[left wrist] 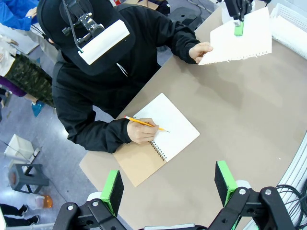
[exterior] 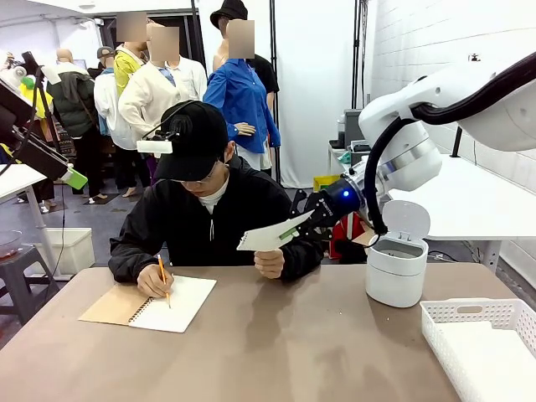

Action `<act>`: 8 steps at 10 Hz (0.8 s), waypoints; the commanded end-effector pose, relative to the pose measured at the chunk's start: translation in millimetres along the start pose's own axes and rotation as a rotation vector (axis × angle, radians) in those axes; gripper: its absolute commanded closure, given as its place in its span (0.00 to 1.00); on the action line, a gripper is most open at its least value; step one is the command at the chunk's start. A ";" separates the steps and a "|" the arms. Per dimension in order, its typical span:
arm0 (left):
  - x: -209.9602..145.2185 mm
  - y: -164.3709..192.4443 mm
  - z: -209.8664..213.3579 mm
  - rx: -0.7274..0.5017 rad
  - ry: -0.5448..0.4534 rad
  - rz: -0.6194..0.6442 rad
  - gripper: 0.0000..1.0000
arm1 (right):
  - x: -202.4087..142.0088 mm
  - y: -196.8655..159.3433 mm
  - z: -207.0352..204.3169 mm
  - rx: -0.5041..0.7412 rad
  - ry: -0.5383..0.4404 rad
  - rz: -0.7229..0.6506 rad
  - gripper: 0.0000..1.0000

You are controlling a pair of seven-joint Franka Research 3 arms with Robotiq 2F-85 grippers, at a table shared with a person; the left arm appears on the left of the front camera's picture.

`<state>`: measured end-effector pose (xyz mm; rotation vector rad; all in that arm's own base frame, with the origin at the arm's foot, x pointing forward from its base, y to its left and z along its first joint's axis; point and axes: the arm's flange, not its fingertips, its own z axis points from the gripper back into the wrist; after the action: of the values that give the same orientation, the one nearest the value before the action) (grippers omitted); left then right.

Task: Sort the paper based on its condition.
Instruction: If a person hands you a paper, place it in the Organizing basket , and if it's crumpled, put it in the Trash can.

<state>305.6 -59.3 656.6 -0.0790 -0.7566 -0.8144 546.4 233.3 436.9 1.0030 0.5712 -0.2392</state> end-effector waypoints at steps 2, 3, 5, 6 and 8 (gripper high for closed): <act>0.0 0.0 0.2 -0.001 -0.001 0.000 0.00 | -30.0 8.3 25.7 -0.038 -0.017 0.108 1.00; 0.0 0.0 0.2 -0.001 -0.001 0.000 0.00 | -43.9 11.0 39.1 -0.054 -0.037 0.168 1.00; 0.0 0.0 0.2 -0.001 -0.001 0.000 0.00 | -86.0 14.5 70.0 -0.159 -0.051 0.344 1.00; 0.0 0.0 0.2 -0.001 -0.001 0.000 0.00 | -107.3 15.2 84.9 -0.224 -0.094 0.430 1.00; 0.0 0.0 0.2 -0.001 -0.001 0.000 0.00 | -144.4 6.9 117.5 -0.392 -0.254 0.573 1.00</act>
<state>305.6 -59.4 656.6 -0.0790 -0.7565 -0.8145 485.8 140.3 577.6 0.7545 0.2011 0.2046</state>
